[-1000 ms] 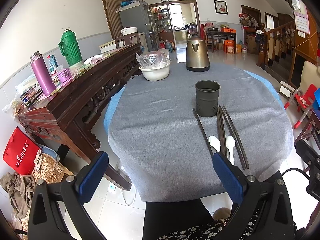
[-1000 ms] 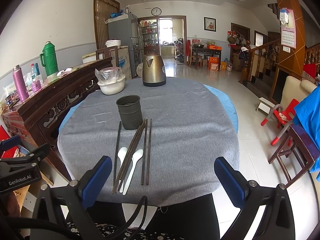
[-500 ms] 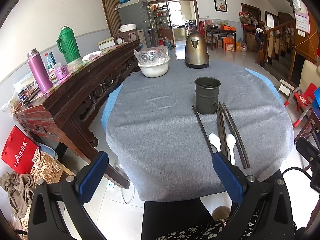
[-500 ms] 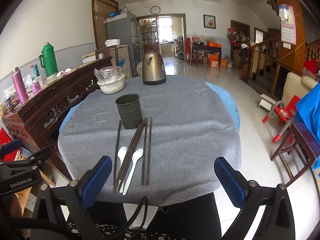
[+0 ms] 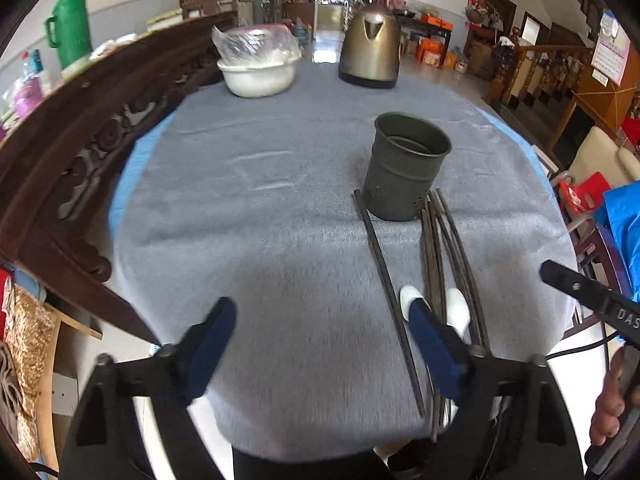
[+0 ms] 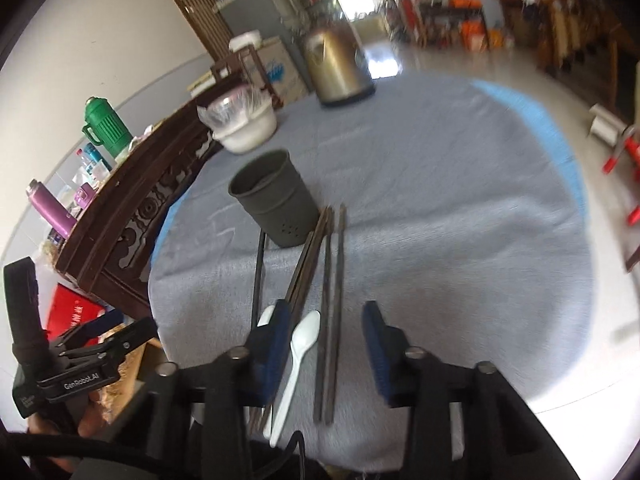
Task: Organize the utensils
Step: 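Grasp a brown chopstick with the left gripper while the right gripper grasps another chopstick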
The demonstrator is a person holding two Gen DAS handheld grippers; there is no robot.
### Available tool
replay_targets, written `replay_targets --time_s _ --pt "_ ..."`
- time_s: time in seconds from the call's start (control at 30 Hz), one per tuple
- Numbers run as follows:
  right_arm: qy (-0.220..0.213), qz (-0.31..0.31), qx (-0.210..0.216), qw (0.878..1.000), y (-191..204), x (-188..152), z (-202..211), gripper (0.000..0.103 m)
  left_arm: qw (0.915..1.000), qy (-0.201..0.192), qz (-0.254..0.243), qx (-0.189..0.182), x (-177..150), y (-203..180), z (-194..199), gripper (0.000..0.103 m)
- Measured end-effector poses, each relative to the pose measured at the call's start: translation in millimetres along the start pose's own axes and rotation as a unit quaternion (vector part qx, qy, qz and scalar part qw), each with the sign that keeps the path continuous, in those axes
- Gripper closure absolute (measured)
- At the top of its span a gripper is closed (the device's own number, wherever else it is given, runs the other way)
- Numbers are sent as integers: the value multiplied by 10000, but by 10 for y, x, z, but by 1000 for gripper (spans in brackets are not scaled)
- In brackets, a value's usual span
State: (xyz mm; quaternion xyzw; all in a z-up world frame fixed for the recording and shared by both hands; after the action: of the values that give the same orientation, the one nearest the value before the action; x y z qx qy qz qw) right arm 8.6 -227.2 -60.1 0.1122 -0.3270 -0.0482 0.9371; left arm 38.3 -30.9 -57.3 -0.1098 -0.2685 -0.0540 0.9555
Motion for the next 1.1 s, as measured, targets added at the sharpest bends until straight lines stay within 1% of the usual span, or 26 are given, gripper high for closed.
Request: replay_targets --time_s 0.07,0.1,0.13,0.2,0.27,0.37,0.47,0.53,0.6,0.7,0.77,0.87,0.93,1.0,1.1 --pt "112 -125 244 9996 -20 47 -170 66 9998 177 40 -113 72 -3 -151 36" --pt "143 -142 319 9993 -32 70 -257 66 9997 219 43 -140 94 4 -189 38" --pt "160 -121 350 9992 -37 101 -342 66 9995 265 40 -156 128 -2 -259 39" --pt "185 -76 340 9992 -47 164 -477 70 9991 367 66 -187 195 -14 -380 46" --pt "234 -125 405 9988 -78 220 -605 75 9983 496 145 -273 257 -34 -485 51" --pt "256 -176 427 9986 -131 321 -773 78 9977 582 170 -308 332 -93 -629 51" --pt "384 -280 403 9981 -201 411 -943 81 9967 701 133 -381 374 -194 -748 53" --pt "507 -370 349 9974 -258 445 -1045 83 9960 783 100 -410 402 -247 -826 56" --pt "660 -468 388 9960 -300 462 -1144 85 9946 930 114 -436 422 -285 -929 63" --pt "811 -547 402 9944 -335 478 -1250 89 9925 1137 213 -400 450 -285 -1082 72" --pt "855 -553 454 9938 -328 492 -1296 91 9911 1232 291 -407 466 -265 -1153 76" --pt "888 -458 356 9944 -303 502 -1320 96 9897 1294 357 -506 492 -251 -1210 79" --pt "896 -450 342 9944 -314 511 -1323 97 9889 1309 414 -564 516 -237 -1229 84" --pt "886 -441 317 9946 -318 511 -1316 97 9879 1350 478 -589 541 -212 -1256 94" --pt "883 -512 214 9945 -369 489 -1277 97 9866 1452 510 -537 576 -145 -1318 95"
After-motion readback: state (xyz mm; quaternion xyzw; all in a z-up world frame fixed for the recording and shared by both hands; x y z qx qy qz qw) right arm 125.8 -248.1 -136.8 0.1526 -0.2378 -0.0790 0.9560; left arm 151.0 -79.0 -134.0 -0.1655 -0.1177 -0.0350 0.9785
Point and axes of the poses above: each gripper's, at about its wrist camera, not at the fingertips, and z roughly against the way its jaws point, y to its left, x to its top, the point moved 1 cm from there along -z, roughly the way its jaws point, and after that the axes turned 13 degrees about z, right-handed, at the moved point
